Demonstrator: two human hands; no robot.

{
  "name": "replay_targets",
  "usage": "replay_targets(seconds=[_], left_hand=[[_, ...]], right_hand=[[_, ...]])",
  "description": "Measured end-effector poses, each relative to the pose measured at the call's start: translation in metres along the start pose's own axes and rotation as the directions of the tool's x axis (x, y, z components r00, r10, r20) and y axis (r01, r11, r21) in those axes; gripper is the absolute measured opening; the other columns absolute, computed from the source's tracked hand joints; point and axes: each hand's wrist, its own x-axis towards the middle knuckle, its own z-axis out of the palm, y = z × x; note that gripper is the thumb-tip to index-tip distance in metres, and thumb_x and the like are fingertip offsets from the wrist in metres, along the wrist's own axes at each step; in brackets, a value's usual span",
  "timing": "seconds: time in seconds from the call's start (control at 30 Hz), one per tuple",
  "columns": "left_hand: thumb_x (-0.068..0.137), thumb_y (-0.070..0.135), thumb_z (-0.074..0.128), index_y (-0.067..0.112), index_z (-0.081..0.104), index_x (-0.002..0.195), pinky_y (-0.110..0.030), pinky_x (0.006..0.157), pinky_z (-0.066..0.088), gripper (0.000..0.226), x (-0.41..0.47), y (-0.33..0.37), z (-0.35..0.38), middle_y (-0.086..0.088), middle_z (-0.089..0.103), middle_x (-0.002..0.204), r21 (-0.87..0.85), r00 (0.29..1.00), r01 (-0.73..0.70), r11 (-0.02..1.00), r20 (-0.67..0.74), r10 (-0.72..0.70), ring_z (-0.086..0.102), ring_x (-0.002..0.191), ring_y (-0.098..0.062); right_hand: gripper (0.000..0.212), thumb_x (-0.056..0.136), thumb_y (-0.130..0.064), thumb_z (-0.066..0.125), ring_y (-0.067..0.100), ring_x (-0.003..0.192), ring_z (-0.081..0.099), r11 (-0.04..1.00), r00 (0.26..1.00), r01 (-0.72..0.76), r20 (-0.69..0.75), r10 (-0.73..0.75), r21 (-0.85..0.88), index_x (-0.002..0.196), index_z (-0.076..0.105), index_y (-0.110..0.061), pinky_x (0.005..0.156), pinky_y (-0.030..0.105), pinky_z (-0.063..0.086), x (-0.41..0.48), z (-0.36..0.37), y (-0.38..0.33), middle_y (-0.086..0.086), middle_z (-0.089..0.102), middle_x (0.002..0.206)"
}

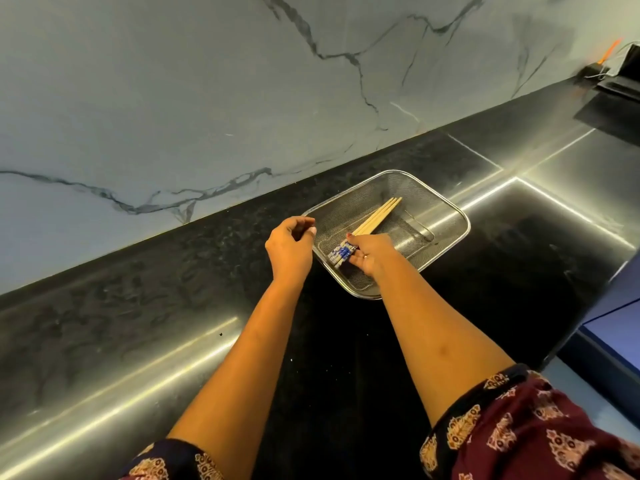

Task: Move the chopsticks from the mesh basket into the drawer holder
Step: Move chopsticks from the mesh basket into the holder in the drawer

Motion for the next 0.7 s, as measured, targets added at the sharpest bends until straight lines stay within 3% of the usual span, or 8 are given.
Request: replay_targets(seconds=[0.17,0.27,0.37,0.47,0.53,0.6,0.7], left_hand=[[0.092,0.02,0.059,0.012,0.067,0.11,-0.024,0.085,0.049,0.021,-0.018,0.009,0.006,0.004,0.063,0.094,-0.072,1.0,0.03,0.997,0.01,-0.029,0.058,0.09,-0.009],[0.093,0.02,0.058,0.013,0.067,0.109,-0.026,0.087,0.05,0.02,-0.03,0.014,0.009,0.003,0.064,0.096,-0.115,0.999,0.043,0.992,0.023,-0.041,0.059,0.092,-0.01],[0.093,0.018,0.058,0.013,0.068,0.108,-0.03,0.09,0.052,0.019,-0.044,0.017,0.012,-0.003,0.068,0.102,-0.179,0.997,0.072,0.981,0.04,-0.066,0.063,0.097,-0.015],[0.093,0.018,0.057,0.012,0.066,0.111,-0.031,0.088,0.053,0.021,-0.062,0.021,0.015,-0.007,0.067,0.105,-0.204,0.993,0.103,0.974,0.073,-0.089,0.063,0.097,-0.016],[0.094,0.019,0.055,0.01,0.064,0.114,-0.032,0.087,0.054,0.023,-0.077,0.023,0.017,-0.008,0.067,0.102,-0.232,0.985,0.143,0.962,0.127,-0.116,0.063,0.09,-0.014],[0.095,0.021,0.054,0.007,0.062,0.115,-0.033,0.085,0.054,0.026,-0.092,0.026,0.017,-0.007,0.066,0.094,-0.286,0.965,0.214,0.934,0.207,-0.158,0.062,0.081,-0.012],[0.096,0.025,0.051,0.01,0.063,0.097,-0.034,0.082,0.053,0.019,-0.125,0.033,0.013,-0.005,0.063,0.083,-0.338,0.924,0.294,0.894,0.341,-0.175,0.059,0.073,-0.013]], right_hand=[[0.016,0.091,0.002,0.059,0.016,0.063,0.059,1.0,0.998,0.019,0.064,-0.018,-0.008,0.078,0.05,-0.004,0.039,0.025,0.053,-0.022,-0.013,-0.002,0.011,0.06,0.077],[0.002,0.092,0.002,0.057,0.017,0.068,0.062,0.998,0.992,0.05,0.12,-0.047,-0.024,0.093,0.057,0.002,0.058,0.03,0.057,-0.044,-0.021,-0.005,0.017,0.067,0.091],[0.031,0.093,0.004,0.053,0.029,0.103,0.067,0.995,0.98,0.102,0.175,-0.097,-0.018,0.124,0.051,0.011,0.09,0.042,0.054,-0.072,-0.032,-0.008,0.024,0.062,0.123],[0.034,0.095,0.005,0.048,0.032,0.121,0.058,0.993,0.965,0.114,0.239,-0.111,-0.001,0.129,0.047,0.01,0.094,0.044,0.05,-0.106,-0.046,-0.01,0.026,0.059,0.129],[0.034,0.097,0.004,0.045,0.031,0.116,0.062,0.993,0.949,0.12,0.293,-0.113,-0.006,0.13,0.047,0.01,0.09,0.042,0.05,-0.128,-0.06,-0.01,0.025,0.061,0.123],[0.034,0.097,0.004,0.043,0.025,0.094,0.066,0.992,0.93,0.123,0.354,-0.103,-0.035,0.131,0.047,0.009,0.086,0.041,0.051,-0.145,-0.074,-0.005,0.019,0.065,0.102],[0.034,0.097,0.003,0.045,0.017,0.077,0.061,0.979,0.911,0.136,0.407,-0.063,-0.152,0.131,0.048,0.007,0.077,0.037,0.054,-0.169,-0.102,0.01,0.012,0.061,0.085]])
